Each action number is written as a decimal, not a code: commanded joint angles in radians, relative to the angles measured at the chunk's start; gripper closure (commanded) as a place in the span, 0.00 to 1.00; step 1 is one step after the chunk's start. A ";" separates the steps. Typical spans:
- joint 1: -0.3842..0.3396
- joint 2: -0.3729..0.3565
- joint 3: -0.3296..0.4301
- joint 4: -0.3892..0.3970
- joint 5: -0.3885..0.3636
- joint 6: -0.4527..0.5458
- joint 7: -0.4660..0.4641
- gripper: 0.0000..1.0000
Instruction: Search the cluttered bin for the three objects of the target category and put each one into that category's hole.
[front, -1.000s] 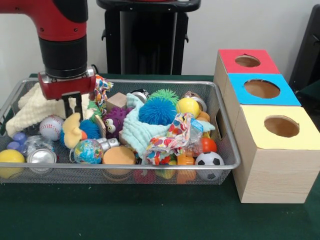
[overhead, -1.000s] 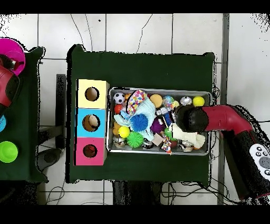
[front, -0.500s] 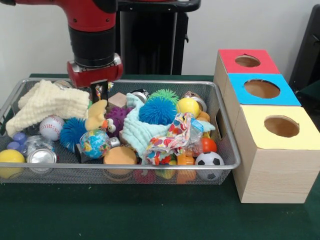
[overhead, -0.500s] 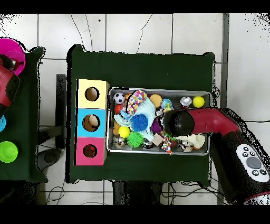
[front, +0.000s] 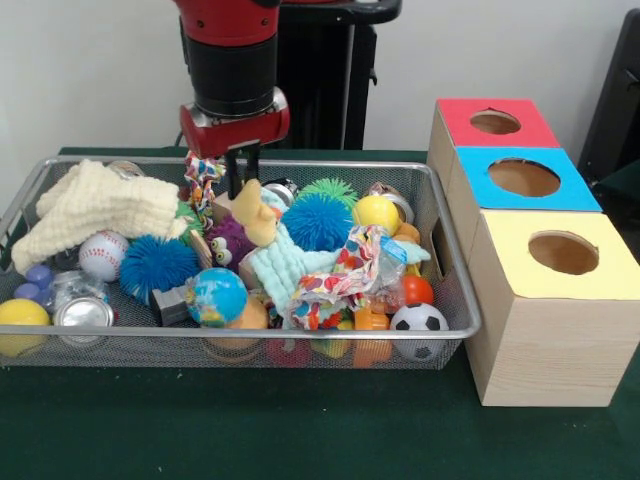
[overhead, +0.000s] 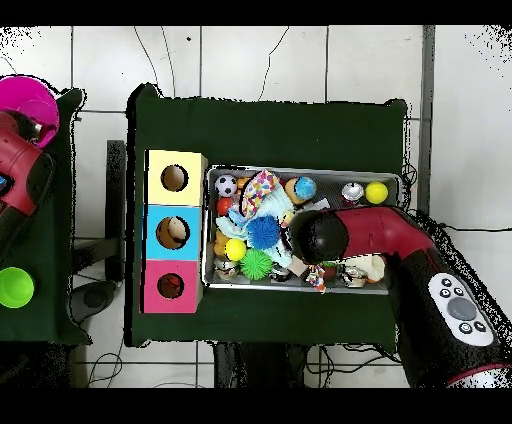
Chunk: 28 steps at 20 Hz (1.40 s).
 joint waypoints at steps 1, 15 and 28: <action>0.042 -0.063 -0.056 0.086 0.092 0.046 0.177 1.00; 0.150 -0.115 -0.124 0.086 0.210 0.067 0.196 1.00; 0.273 -0.150 -0.181 0.037 0.327 0.141 0.217 1.00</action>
